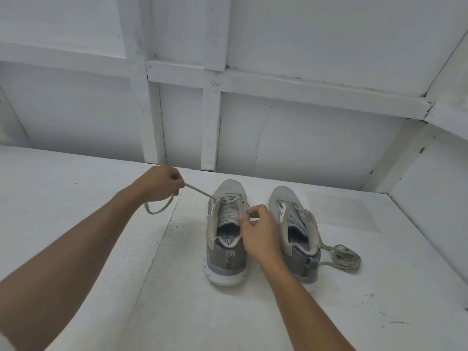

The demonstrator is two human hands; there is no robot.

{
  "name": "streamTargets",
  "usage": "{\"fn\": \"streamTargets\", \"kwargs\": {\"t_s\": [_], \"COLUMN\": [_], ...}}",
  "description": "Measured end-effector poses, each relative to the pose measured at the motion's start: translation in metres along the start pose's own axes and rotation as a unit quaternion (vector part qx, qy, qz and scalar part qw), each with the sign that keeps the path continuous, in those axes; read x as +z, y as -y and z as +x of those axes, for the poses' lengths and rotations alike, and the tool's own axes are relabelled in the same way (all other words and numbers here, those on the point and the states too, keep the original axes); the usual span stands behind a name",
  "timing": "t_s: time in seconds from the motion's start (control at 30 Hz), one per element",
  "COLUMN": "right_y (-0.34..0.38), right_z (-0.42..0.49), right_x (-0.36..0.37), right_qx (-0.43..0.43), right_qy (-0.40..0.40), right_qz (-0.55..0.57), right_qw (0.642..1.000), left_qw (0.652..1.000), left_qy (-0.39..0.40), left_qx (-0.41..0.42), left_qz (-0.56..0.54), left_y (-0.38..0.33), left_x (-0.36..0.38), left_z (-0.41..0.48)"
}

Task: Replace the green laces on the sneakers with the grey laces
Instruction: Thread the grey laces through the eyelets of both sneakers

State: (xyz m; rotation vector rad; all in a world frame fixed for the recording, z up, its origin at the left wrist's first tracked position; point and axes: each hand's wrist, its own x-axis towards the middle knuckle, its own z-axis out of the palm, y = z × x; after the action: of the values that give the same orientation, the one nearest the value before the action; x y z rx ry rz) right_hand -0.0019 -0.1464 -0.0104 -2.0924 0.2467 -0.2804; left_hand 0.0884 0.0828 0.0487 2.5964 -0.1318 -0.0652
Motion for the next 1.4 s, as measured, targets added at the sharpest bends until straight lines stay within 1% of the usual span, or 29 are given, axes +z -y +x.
{"fn": "streamTargets", "kwargs": {"t_s": [0.13,0.3,0.4,0.57,0.67,0.8,1.0,1.17,1.4], "right_y": [0.001,0.01,0.022,0.033,0.031,0.025,0.017,0.01,0.005], "right_z": [0.001,0.011,0.022,0.031,0.032,0.033,0.033,0.036,0.038], "right_x": [-0.001,-0.007,-0.01,-0.016,-0.018,-0.016,-0.012,-0.007,-0.004], "right_qx": [0.004,0.016,0.022,0.038,0.046,0.065,0.072,0.106,0.124], "right_qy": [0.005,0.016,0.037,0.08,0.082,0.072,0.054,0.048,0.037], "right_qz": [-0.008,-0.056,-0.067,-0.101,-0.095,-0.085,-0.076,-0.038,-0.001], "right_qw": [1.0,0.998,0.997,0.991,0.991,0.992,0.993,0.993,0.992], "left_qw": [1.0,1.0,0.999,0.994,0.99,0.992,0.993,0.994,0.993], "left_qy": [-0.005,-0.005,0.016,0.034,0.03,0.022,0.009,0.003,0.004], "left_qx": [-0.007,-0.012,-0.015,0.052,0.08,0.104,0.1,0.095,0.101], "left_qz": [0.001,-0.024,-0.023,-0.091,-0.108,-0.071,-0.06,-0.057,-0.059], "left_y": [0.005,-0.002,-0.017,-0.046,-0.064,-0.077,-0.084,-0.084,-0.083], "left_x": [-0.009,-0.012,-0.011,0.01,0.026,0.045,0.062,0.072,0.076], "left_z": [0.0,-0.001,-0.003,-0.003,-0.002,-0.003,-0.007,-0.006,-0.004]}}
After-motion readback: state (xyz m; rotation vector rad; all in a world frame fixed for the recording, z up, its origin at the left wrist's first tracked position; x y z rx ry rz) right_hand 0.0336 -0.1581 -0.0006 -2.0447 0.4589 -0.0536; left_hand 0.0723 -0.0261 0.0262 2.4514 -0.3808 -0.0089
